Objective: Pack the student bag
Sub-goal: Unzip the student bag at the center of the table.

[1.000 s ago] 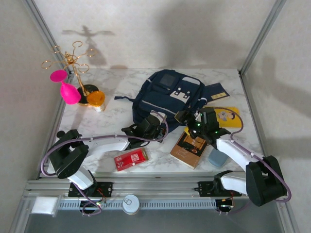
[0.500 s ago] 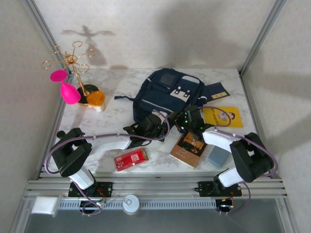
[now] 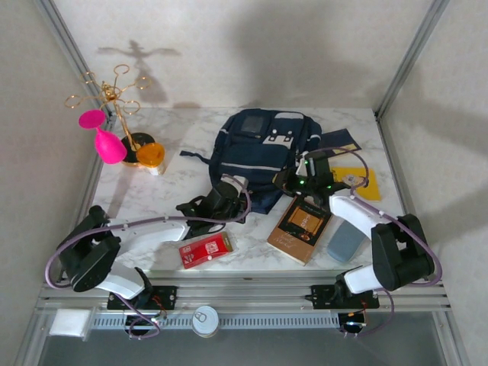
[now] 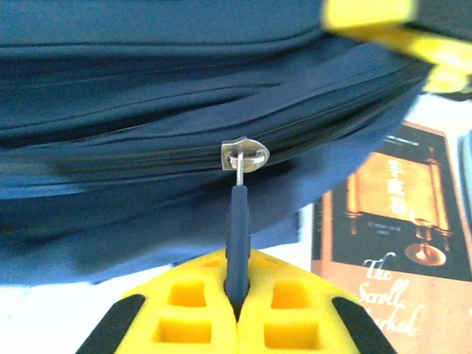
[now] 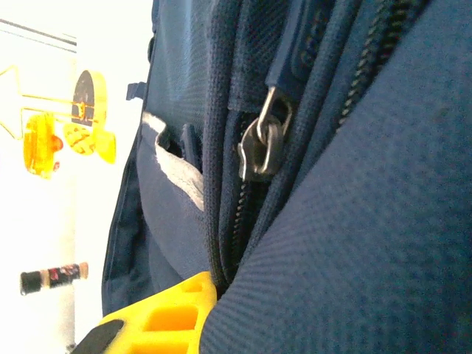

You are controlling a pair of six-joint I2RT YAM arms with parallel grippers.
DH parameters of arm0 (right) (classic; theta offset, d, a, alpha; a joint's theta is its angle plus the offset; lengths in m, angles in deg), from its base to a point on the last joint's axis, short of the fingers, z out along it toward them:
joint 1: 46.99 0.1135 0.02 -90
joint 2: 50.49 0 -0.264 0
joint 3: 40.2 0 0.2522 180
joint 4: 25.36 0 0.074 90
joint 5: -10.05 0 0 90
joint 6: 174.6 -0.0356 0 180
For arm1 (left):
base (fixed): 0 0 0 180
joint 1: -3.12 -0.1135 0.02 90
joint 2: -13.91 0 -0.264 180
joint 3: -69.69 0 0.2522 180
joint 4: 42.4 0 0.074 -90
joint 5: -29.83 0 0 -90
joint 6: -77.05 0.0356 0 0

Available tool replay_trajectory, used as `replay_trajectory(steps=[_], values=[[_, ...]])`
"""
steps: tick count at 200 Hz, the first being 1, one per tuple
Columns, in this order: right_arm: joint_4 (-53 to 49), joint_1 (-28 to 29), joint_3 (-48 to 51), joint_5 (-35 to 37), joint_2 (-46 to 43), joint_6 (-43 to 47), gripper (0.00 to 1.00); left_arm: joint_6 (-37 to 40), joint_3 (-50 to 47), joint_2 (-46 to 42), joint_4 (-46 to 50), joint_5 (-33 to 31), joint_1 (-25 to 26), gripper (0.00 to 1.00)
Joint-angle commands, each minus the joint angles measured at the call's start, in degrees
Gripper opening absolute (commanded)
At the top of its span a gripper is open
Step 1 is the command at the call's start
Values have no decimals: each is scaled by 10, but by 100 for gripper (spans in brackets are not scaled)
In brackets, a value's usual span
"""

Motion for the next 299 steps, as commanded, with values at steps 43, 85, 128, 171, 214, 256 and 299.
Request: replay_trajectory(steps=[43, 85, 128, 171, 214, 256, 299], values=[[-37, -50, -73, -13, 26, 81, 46, -29, -19, -5, -4, 41, -45, 0], [-90, -46, -20, 69, -39, -5, 86, -37, -1, 15, -41, 76, -43, 0], [-44, 35, 74, 97, -119, -154, 99, -38, 2, 32, -57, 86, -33, 0], [40, 139, 81, 153, -97, -277, 99, -36, 10, 38, -59, 88, -20, 0], [64, 147, 19, 225, 0, -263, 91, -34, 18, 39, -51, 89, -14, 0], [72, 142, -23, 234, 55, -216, 65, -32, 17, 28, -48, 84, -13, 0], [45, 118, -32, 224, 61, -144, 33, -26, 15, 10, -36, 78, -12, 0]])
